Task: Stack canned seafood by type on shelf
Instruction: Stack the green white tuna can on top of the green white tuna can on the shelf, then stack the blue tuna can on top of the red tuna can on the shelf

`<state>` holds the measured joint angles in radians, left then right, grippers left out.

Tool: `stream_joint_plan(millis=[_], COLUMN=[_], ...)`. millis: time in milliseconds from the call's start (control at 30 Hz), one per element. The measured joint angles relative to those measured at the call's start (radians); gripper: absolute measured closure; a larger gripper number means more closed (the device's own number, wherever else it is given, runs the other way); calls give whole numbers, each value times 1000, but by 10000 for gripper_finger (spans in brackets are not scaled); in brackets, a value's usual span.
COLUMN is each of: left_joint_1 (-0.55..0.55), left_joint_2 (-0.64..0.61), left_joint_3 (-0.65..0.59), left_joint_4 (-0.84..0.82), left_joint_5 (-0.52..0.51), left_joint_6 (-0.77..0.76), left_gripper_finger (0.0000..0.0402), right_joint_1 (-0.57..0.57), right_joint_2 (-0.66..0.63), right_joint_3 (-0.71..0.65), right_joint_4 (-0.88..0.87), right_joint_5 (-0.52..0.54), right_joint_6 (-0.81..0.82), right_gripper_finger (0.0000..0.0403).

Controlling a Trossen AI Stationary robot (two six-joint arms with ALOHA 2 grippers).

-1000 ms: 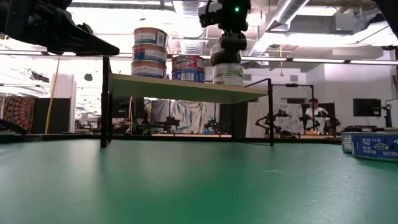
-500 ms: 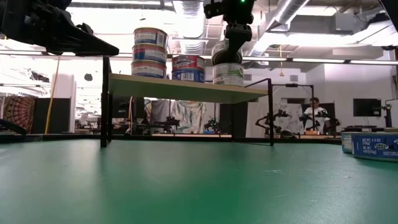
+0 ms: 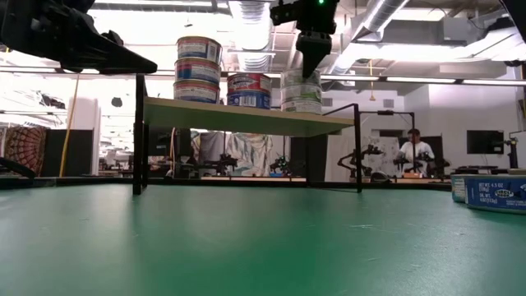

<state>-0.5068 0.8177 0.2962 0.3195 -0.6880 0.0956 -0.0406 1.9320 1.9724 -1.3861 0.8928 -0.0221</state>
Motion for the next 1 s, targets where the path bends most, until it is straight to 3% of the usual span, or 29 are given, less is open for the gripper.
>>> stream_joint_plan(millis=[233,533,600,733,800,1000], left_joint_1=[0,0,0,0,-1,-3], left_joint_2=[0,0,0,0,0,1], left_joint_3=[0,0,0,0,1,101], left_joint_4=[3,-39,-70,-118,-119,-285], left_joint_5=[21,58,129,379,464,534], left_joint_6=[-10,-11,-14,-16,-34,-173], left_gripper_finger=[221,221,221,221,221,221], right_joint_1=[14,139,164,198,216,261], right_joint_2=[0,-10,-11,-13,-13,-10], right_joint_3=[0,0,0,-57,-121,-397], right_joint_4=[-29,-74,-102,-14,116,676], right_joint_5=[-1,-15,-93,-328,-398,-653], right_joint_6=[38,192,258,308,273,204], right_gripper_finger=[133,133,133,133,133,133])
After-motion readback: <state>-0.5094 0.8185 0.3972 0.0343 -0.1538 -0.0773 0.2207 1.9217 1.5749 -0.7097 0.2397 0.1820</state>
